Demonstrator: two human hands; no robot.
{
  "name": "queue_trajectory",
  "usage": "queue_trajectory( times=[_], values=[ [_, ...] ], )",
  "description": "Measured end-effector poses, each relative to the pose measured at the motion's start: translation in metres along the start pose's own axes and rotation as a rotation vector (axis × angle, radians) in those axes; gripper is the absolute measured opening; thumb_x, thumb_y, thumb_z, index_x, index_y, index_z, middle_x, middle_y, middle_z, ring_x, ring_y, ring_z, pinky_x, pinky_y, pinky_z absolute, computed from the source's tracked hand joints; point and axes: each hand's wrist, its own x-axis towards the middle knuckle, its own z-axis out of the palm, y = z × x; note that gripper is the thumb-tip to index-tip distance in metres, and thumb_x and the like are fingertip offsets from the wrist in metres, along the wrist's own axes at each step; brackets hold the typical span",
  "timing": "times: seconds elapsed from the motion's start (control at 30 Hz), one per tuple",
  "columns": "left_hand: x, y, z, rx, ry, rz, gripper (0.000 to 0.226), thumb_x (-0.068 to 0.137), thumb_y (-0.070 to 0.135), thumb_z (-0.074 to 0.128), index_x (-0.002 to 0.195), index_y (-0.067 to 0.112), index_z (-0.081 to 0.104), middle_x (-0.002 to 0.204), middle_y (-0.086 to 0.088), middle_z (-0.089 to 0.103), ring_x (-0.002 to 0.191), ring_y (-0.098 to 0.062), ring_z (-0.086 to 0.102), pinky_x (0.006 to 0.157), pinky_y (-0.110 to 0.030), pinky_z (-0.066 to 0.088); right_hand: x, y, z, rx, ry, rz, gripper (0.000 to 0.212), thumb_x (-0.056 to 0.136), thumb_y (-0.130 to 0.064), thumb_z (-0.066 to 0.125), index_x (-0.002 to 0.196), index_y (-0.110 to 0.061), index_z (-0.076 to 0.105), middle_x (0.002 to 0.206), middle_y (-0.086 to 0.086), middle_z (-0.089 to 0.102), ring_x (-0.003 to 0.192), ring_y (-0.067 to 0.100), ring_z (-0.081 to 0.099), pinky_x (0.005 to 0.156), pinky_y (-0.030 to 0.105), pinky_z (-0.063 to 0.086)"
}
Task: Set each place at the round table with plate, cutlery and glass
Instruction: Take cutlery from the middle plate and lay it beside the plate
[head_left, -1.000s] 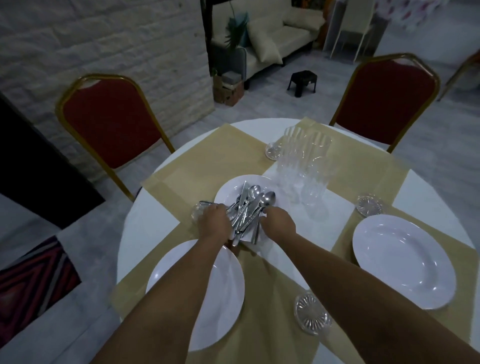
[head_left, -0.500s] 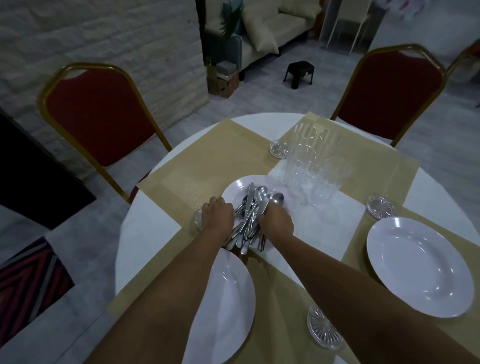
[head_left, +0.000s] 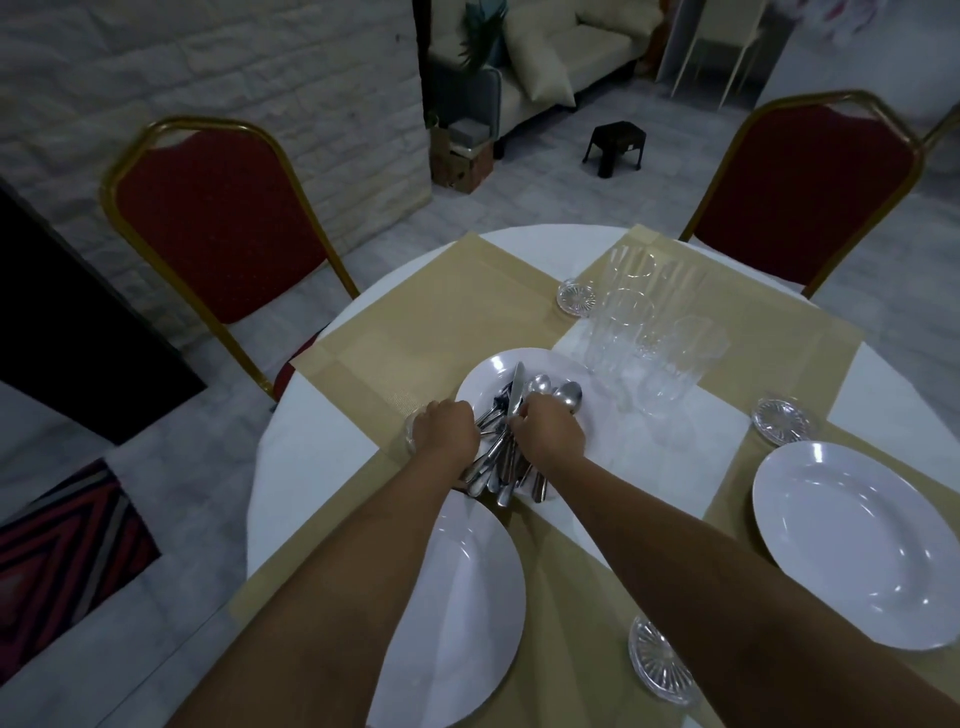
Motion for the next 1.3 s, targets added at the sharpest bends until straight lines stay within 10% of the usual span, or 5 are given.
queue_trajectory(
  times=[0.6,1.1,1.3],
  values=[
    [0.001,-0.001,0.001,-0.108,0.019,-0.03,0.018,0.092,0.019,0.051,0.101,0.01,0.064,0.103,-0.009,0.065,0.096,-0.026,0.06,0.072,-0.032,0.042,0.004,-0.007,0.0,-0.074,-0.037,0.065,0.032,0.087,-0.031,0.062,0.113,-0.011,0.061,0.081,0.0,0.06,0.089,0.023,0.066,0.069,0.03,0.049],
    [-0.005,-0.005,-0.007,-0.439,-0.027,-0.204,0.017,0.093,0.016,0.051,0.104,0.007,0.061,0.104,-0.009,0.067,0.096,-0.026,0.061,0.075,-0.028,0.041,0.011,0.011,-0.018,0.221,-0.19,0.191,0.03,0.087,-0.017,0.058,0.06,-0.014,0.046,0.059,-0.001,0.047,0.055,0.01,0.045,0.05,0.021,0.034],
    [-0.01,0.012,-0.009,-0.604,-0.098,-0.219,0.006,0.085,0.01,0.063,0.079,0.007,0.065,0.077,-0.009,0.064,0.081,-0.028,0.064,0.066,-0.029,0.043,0.005,0.014,-0.036,0.216,-0.24,0.178,0.026,0.094,-0.015,0.048,0.114,-0.002,0.057,0.071,0.005,0.054,0.065,0.018,0.053,0.057,0.027,0.04]
  ],
)
